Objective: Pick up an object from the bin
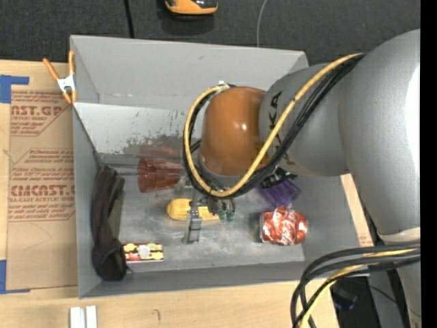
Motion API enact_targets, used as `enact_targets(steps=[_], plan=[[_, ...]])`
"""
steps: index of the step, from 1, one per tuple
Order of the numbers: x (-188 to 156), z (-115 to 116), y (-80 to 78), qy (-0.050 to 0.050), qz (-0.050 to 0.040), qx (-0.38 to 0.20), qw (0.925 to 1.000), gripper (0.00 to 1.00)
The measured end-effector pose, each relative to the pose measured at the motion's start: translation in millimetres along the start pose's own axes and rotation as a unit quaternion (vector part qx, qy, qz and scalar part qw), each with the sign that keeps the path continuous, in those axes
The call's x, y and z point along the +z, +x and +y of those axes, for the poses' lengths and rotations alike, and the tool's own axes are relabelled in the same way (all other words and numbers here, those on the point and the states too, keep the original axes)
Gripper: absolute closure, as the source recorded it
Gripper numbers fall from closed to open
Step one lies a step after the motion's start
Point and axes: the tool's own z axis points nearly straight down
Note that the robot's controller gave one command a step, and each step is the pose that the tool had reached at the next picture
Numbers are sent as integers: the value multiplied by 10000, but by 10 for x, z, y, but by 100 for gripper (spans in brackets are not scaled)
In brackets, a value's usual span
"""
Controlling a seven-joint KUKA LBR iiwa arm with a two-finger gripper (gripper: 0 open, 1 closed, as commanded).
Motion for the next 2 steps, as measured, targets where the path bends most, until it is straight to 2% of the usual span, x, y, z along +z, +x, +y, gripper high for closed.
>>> enact_targets(steps=[1, 2], plan=[[-44, -4, -18, -4, -34, 5, 10000, 0], [279, -111, -162, -9, -72, -58, 10000, 0]])
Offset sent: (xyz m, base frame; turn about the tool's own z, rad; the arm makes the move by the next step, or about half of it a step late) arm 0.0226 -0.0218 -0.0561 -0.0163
